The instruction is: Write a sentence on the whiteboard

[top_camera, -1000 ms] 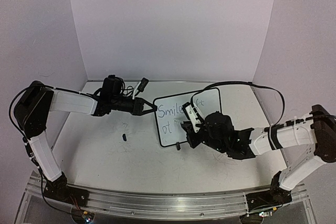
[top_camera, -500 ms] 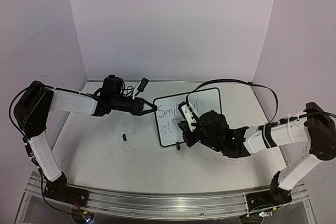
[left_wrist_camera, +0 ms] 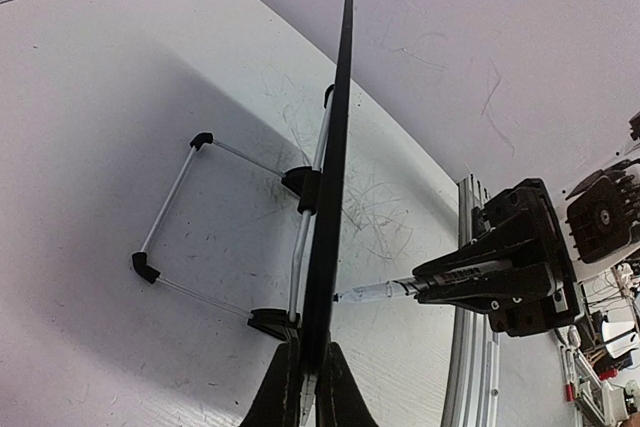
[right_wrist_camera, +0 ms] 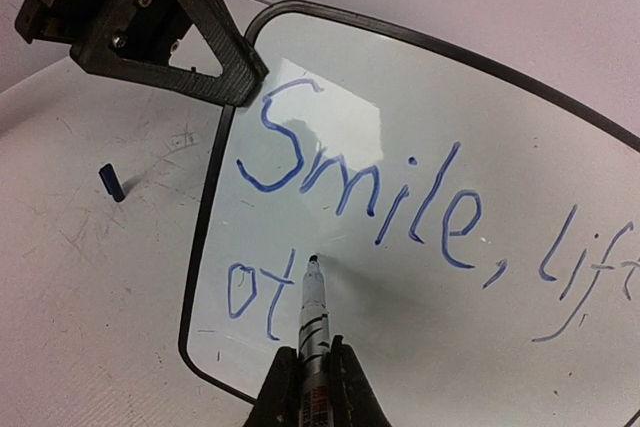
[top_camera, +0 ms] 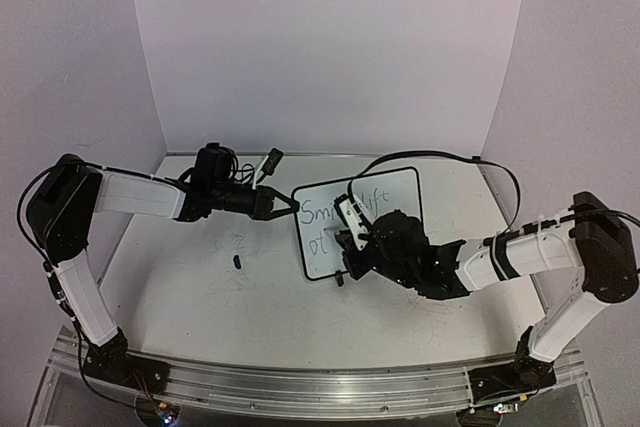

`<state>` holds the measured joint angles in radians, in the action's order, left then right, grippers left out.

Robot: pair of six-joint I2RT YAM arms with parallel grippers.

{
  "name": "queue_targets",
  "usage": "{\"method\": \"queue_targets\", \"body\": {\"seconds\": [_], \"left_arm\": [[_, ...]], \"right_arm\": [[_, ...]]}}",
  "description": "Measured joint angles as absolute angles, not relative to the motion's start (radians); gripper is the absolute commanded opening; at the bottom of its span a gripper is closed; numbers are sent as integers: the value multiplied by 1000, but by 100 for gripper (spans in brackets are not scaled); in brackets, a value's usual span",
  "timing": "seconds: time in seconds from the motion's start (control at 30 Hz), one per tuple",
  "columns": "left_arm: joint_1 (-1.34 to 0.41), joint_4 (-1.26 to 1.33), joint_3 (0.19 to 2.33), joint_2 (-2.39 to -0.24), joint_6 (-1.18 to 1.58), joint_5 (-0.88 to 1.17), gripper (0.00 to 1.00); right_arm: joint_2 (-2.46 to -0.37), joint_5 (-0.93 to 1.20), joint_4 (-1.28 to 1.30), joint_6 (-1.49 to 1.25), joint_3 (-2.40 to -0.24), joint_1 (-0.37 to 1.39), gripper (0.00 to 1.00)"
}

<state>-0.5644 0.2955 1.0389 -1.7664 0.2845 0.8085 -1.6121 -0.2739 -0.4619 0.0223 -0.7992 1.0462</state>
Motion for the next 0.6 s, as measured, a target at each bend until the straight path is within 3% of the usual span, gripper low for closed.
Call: {"method": "queue_targets", "body": {"seconds": [0.6], "left_arm": [[-564,295,1039,-1766,283,808,0]], "right_arm": [[-1623,-287,-427,-22,-808,1050,0]]}}
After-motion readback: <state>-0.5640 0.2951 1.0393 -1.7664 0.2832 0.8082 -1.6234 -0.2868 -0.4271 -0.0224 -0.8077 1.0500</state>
